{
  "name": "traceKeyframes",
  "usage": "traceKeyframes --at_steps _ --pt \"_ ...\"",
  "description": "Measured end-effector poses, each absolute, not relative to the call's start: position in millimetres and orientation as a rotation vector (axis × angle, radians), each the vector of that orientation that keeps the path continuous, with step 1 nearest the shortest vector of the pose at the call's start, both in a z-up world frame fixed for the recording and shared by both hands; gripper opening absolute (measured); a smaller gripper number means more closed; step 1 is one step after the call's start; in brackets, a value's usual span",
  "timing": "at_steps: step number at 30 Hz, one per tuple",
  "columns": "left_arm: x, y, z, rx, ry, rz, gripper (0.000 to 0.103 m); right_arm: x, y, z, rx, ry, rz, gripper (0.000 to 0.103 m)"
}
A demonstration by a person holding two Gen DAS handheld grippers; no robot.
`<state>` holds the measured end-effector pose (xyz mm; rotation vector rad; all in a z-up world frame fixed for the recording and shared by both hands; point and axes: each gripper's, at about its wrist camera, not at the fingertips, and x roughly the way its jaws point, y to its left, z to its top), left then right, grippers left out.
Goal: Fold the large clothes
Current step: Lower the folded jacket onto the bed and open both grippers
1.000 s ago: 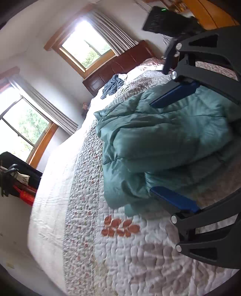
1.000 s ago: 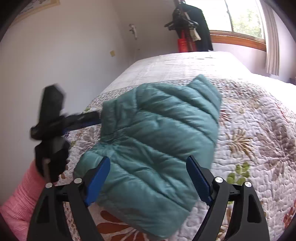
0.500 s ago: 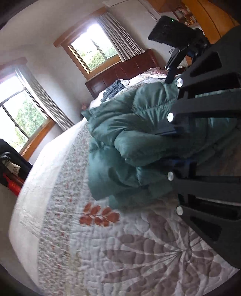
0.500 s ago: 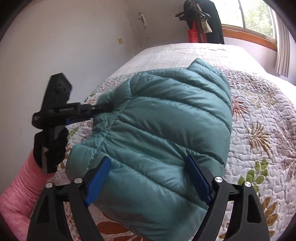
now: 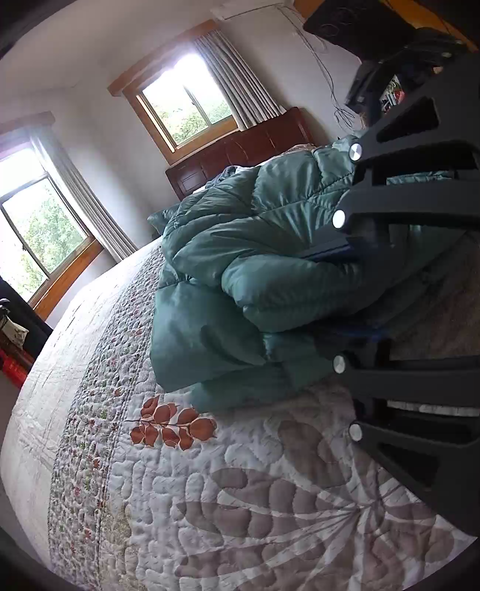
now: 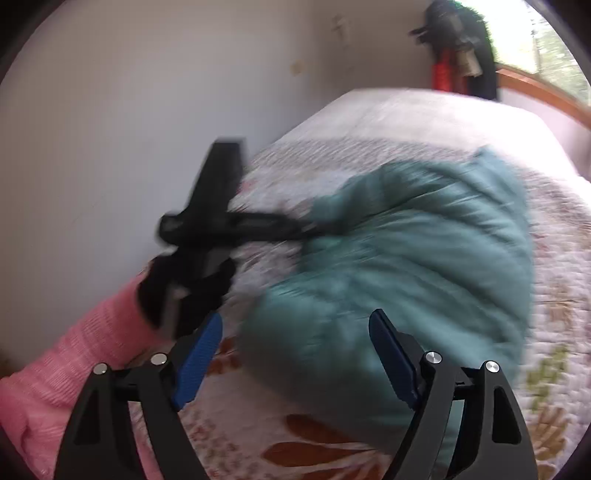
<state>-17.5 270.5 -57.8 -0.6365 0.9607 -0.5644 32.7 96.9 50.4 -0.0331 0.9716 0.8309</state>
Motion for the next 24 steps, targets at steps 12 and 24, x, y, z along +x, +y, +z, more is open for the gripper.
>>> traceKeyframes --at_steps 12,24 --pt "-9.5 268.2 -76.3 -0.598 1.001 -0.564 0.042 29.1 117.3 -15.2 -0.066 1.096 0.842 0.083" --pt "-56.8 279.1 -33.0 -0.554 0.946 -0.365 0.077 -1.5 64.5 30.5 0.052 0.923 0.764 0.090"
